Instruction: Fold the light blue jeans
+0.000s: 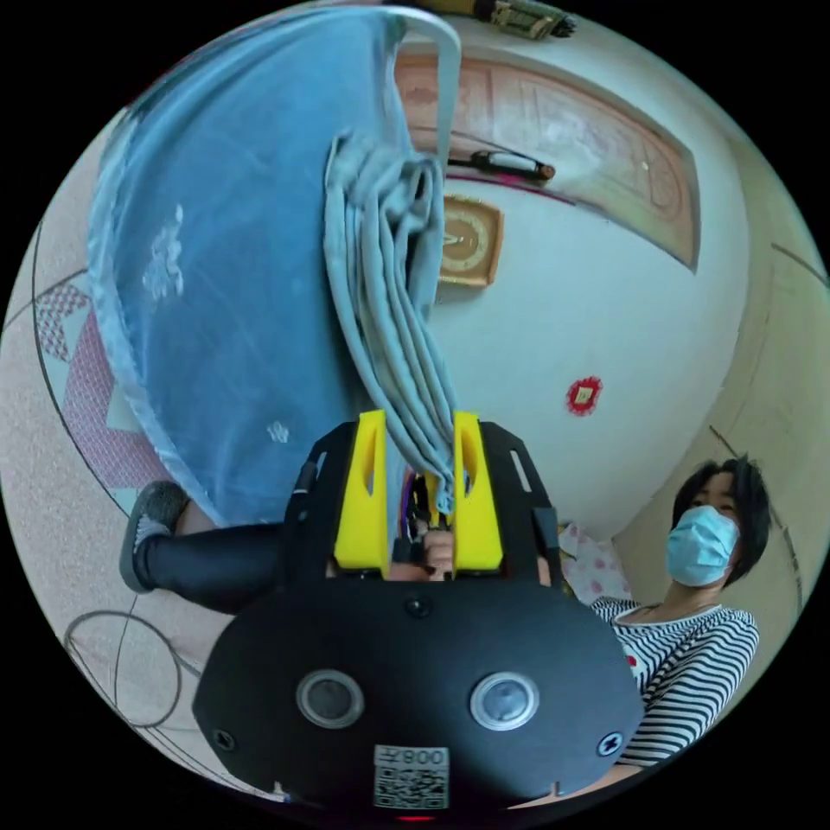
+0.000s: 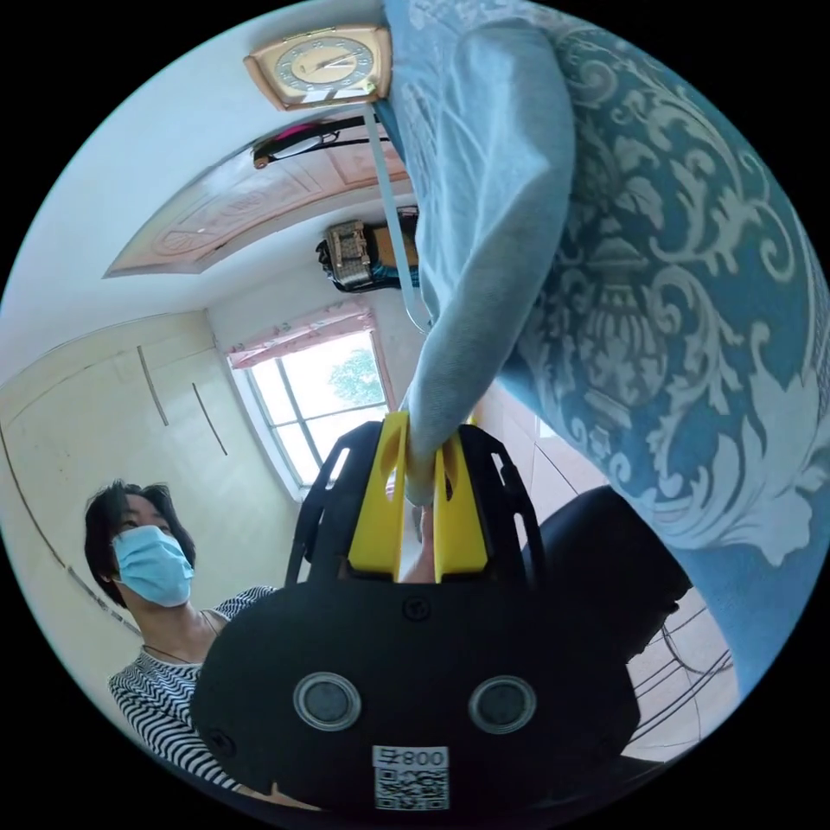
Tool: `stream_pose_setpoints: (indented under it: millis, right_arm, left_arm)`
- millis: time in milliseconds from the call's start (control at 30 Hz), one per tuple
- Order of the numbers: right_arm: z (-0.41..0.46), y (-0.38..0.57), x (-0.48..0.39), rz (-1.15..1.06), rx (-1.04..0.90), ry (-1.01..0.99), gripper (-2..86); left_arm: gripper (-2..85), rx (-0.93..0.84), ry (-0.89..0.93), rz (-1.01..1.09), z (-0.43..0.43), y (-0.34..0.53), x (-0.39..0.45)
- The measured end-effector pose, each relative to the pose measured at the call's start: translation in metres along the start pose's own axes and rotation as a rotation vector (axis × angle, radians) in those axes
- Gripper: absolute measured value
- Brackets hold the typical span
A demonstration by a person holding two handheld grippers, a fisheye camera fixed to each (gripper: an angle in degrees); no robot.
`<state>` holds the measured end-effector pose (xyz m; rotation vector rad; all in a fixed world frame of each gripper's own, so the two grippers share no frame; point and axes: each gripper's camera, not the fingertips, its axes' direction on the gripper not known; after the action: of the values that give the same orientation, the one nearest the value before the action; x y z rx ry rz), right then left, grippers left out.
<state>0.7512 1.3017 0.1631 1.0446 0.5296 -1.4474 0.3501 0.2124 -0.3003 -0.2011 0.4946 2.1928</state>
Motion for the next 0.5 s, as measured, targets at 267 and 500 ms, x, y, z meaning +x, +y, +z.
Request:
stream_pose_setpoints:
  millis: [267,500]
  right_arm:
    - [-0.017,-0.03,-0.057,-0.044,0.0,-0.054,1.0]
    - [-0.039,-0.044,-0.088,-0.064,0.005,-0.055,0.6]
  left_arm:
    - [17.8,0.171,-0.026,-0.004,-0.011,-0.052,0.008]
    - [18.5,0.21,-0.006,-0.026,0.024,-0.08,0.017]
